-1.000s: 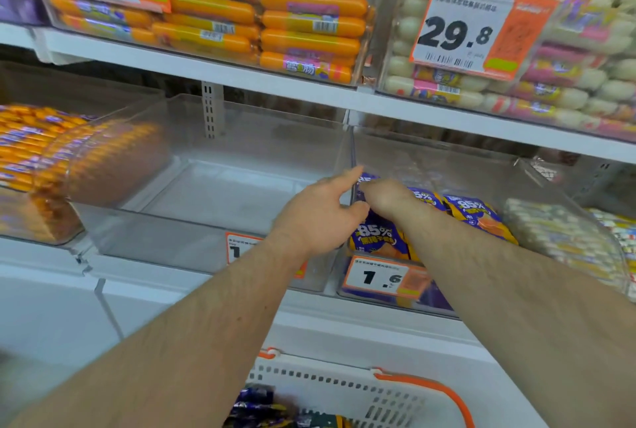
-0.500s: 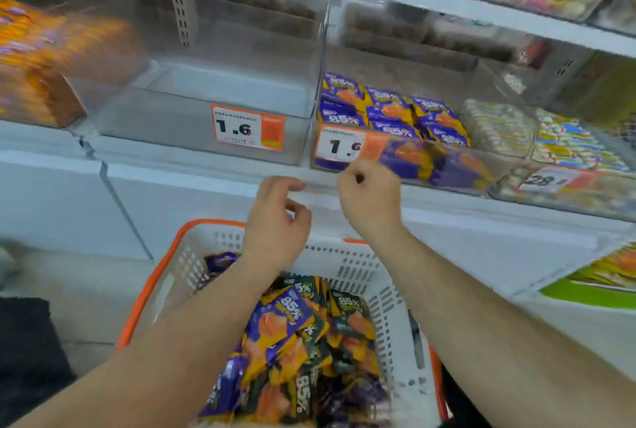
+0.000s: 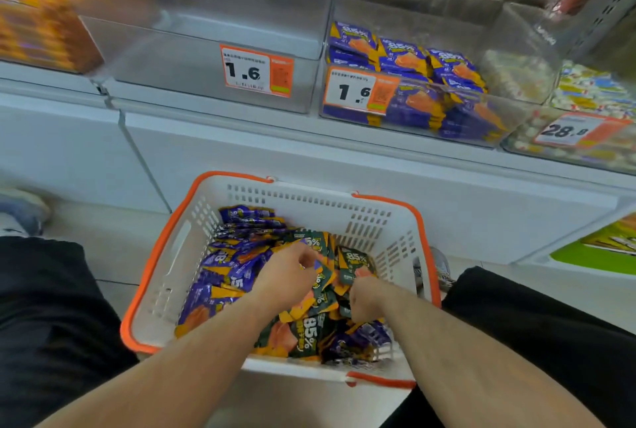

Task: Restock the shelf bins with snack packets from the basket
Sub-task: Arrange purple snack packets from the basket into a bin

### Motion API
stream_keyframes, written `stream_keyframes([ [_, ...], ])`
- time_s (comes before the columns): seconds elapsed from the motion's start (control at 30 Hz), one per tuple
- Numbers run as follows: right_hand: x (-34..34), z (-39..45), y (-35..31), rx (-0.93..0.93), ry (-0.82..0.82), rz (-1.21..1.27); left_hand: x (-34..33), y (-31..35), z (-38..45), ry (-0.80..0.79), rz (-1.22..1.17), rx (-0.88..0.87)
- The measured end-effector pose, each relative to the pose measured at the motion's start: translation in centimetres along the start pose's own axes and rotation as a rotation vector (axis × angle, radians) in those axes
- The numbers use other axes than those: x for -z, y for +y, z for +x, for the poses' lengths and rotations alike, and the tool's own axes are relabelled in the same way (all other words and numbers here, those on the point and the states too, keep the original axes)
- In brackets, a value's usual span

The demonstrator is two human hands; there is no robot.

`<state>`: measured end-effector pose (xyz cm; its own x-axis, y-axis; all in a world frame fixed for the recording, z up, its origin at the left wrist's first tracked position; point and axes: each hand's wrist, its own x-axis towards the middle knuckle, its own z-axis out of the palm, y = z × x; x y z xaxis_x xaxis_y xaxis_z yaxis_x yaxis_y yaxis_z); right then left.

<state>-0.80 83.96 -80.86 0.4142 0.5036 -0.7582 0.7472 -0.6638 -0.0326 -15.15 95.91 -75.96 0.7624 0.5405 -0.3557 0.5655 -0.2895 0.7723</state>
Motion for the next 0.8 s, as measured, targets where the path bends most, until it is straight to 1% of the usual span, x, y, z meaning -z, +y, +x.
stream_keyframes([
  [0.07, -0.6, 0.0, -0.3, 0.012, -0.035, -0.087, -0.2, -0.3, -0.1, 0.004, 0.018, 0.022],
  [0.17, -1.1, 0.4, -0.6, -0.005, -0.011, -0.16, -0.6, -0.7, 0.1, -0.018, 0.009, 0.046],
  [0.27, -0.7, 0.3, -0.7, -0.004, 0.015, -0.137, -1.2, -1.2, 0.4, -0.062, -0.014, 0.064],
  [0.33, 0.5, -0.4, -0.9, -0.026, 0.06, -0.109, -1.4, -1.4, 0.5, -0.078, -0.057, 0.113],
  [0.37, 1.2, -0.5, -0.9, -0.043, 0.083, -0.065, -1.4, -1.4, 0.6, -0.084, -0.125, 0.164],
  [0.43, 2.9, -0.8, -1.1, -0.069, 0.123, 0.035, -1.3, -1.2, 0.6, -0.091, -0.372, 0.337],
  [0.5, 4.6, -0.9, -1.5, -0.035, 0.158, 0.095, -1.2, -0.7, 0.5, -0.107, -0.584, 0.514],
  [0.63, 7.3, -2.0, -3.5, 0.121, 0.227, 0.189, -1.3, -0.8, 0.6, -0.237, -0.772, 0.701],
  [0.7, 7.9, -2.7, -4.9, 0.229, 0.273, 0.2, -1.2, -1.1, 1.1, -0.263, -0.921, 0.728],
  [0.73, 8.1, -3.2, -5.6, 0.286, 0.29, 0.209, -1.1, -1.2, 1.3, -0.255, -1.021, 0.708],
  [0.77, 8.2, -3.7, -6.2, 0.335, 0.291, 0.217, -0.9, -1.2, 1.4, -0.212, -1.096, 0.674],
  [0.8, 8.5, -4.3, -6.7, 0.377, 0.282, 0.219, -0.7, -1.3, 1.6, -0.135, -1.137, 0.645],
])
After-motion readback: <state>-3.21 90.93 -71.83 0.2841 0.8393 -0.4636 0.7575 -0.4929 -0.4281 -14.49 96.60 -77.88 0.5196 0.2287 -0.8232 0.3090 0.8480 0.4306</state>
